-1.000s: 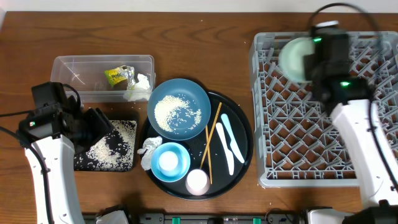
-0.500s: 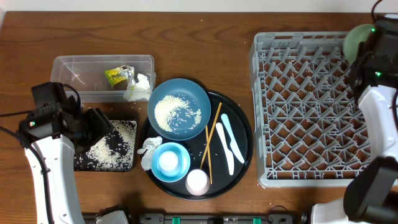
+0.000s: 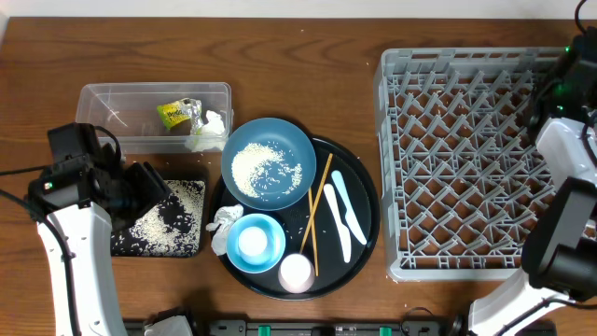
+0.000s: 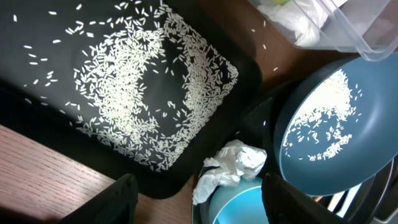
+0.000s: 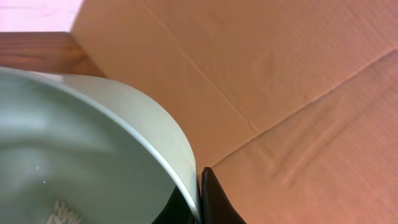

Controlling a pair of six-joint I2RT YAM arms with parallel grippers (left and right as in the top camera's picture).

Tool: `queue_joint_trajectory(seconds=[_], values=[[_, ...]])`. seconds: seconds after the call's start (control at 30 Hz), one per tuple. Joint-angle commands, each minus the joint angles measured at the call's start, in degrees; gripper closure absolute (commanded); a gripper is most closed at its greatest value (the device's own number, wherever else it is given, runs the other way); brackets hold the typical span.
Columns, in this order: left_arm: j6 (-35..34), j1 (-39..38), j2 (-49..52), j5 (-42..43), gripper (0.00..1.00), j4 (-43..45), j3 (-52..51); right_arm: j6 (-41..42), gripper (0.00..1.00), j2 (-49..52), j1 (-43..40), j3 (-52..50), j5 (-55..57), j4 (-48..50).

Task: Sort waste into correct bins and load items into the dishwasher rack
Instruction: 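Carry the bowl with the right gripper to the rack's far right corner, then release the bowl in the rack and move the right gripper back toward the plates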

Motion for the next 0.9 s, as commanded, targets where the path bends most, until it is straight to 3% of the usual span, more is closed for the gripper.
queue_joint_trajectory(seconds=[0.0,0.2,0.67,0.73,0.87], values=[[0.59,0.28,0.09,-0.15,0.34,-0.11,0.52,-4.20,0.99,2.45,-0.70,0.24,3.93,3.48],[0.59,0.28,0.09,-0.13,0.34,-0.13,0.52,-10.47,0.99,6.54,-1.07,0.24,5.51,12.02],[0.57,0.28,0.09,-0.13,0.35,-0.11,0.52,-8.68,0.99,12.57,1.79,0.24,5.27,10.60],[0.55,0.28,0.09,-0.13,0.35,-0.11,0.52,-7.32,0.95,12.57,2.93,0.24,5.29,10.14],[0.57,0.28,0.09,-0.13,0.35,-0.11,0.52,-7.17,0.77,12.57,5.77,0.24,5.62,9.86]])
